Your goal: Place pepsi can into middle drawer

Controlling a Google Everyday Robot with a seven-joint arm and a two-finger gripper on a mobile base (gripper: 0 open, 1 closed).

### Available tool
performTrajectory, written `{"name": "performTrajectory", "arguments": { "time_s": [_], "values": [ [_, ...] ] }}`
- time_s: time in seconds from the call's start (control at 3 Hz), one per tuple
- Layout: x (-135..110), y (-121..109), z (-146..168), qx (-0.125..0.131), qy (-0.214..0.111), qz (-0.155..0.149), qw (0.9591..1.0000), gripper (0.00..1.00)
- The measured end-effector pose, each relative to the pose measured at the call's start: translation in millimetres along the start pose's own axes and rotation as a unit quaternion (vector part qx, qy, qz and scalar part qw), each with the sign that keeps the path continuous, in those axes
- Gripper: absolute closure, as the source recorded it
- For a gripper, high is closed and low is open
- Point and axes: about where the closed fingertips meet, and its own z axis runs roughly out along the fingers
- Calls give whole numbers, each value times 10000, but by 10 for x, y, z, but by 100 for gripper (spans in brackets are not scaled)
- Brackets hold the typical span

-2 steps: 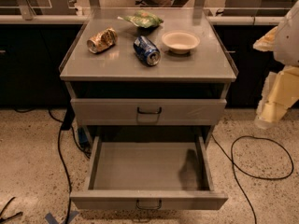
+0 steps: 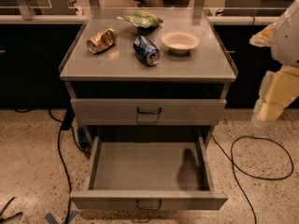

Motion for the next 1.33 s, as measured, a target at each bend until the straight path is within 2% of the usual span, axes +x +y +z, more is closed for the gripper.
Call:
{"name": "performTrajectory", "arguments": {
  "time_s": [0.33,0.67,1.0,1.33],
  "values": [
    [-150,-20,14,84,-150,-282,9995,0],
    [-478,-64,119,101,-396,-758,9963,0],
    [-873,-153,281,120,-712,-1265,9893,0],
    [-1154,-277,444,110,-1025,-1613,9815,0]
  ]
}}
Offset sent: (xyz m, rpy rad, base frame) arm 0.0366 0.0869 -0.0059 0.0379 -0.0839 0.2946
